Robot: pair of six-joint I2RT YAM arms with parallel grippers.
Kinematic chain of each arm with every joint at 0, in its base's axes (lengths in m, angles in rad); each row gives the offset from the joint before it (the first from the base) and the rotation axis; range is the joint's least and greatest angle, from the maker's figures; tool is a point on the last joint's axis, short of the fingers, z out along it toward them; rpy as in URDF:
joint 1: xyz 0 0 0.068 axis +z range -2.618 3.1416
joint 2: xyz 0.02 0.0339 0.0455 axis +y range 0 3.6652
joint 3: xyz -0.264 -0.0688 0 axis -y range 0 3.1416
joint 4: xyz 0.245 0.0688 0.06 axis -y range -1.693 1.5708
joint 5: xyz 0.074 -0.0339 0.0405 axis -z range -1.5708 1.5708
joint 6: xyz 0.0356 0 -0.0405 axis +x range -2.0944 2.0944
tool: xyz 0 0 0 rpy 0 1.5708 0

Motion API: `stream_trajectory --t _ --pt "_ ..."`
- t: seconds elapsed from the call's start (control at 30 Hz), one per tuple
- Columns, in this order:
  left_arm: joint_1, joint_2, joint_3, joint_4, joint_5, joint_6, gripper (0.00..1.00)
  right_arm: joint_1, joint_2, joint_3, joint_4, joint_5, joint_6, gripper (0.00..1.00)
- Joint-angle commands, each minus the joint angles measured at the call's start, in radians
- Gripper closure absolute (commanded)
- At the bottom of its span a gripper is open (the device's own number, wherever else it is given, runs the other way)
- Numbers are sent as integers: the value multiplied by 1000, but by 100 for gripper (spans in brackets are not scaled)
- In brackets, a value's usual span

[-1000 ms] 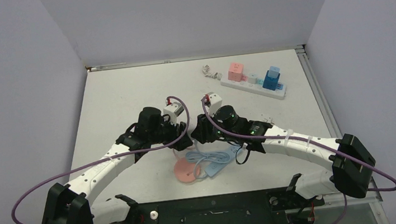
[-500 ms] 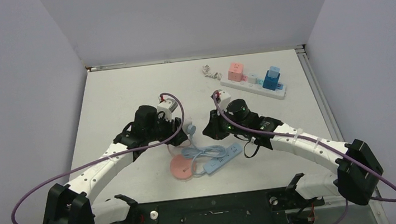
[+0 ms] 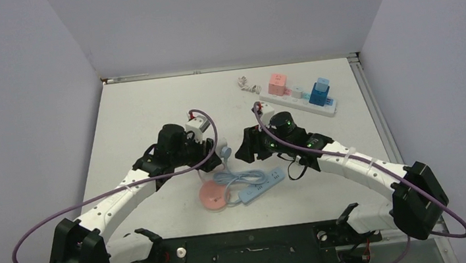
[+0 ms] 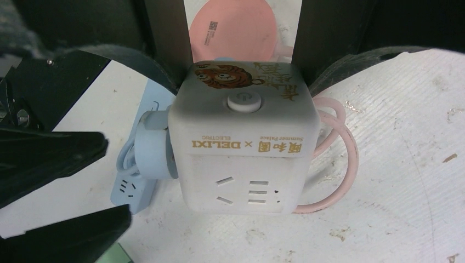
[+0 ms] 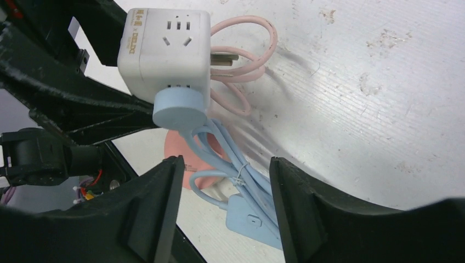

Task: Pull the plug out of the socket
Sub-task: Remove the plug from the socket.

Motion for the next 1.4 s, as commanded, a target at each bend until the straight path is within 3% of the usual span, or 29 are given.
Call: stream_trajectory --t 0.0,0.27,0.53,0.93,1.27,1.37 --pt "-47 -58 25 75 21 52 100 -5 73 93 26 -145 -32 35" --pt "-80 -64 33 53 -17 78 100 -7 120 125 13 -224 -45 30" --pt "-119 -65 36 36 -60 109 100 -8 139 136 35 -241 -27 31" --pt "-129 -66 37 27 -95 113 100 -3 162 126 52 -256 -4 53" --pt "-119 -33 58 -30 -238 79 100 12 147 126 45 -253 -17 94" --pt "-95 -5 72 -53 -244 61 100 41 133 133 26 -219 -45 95"
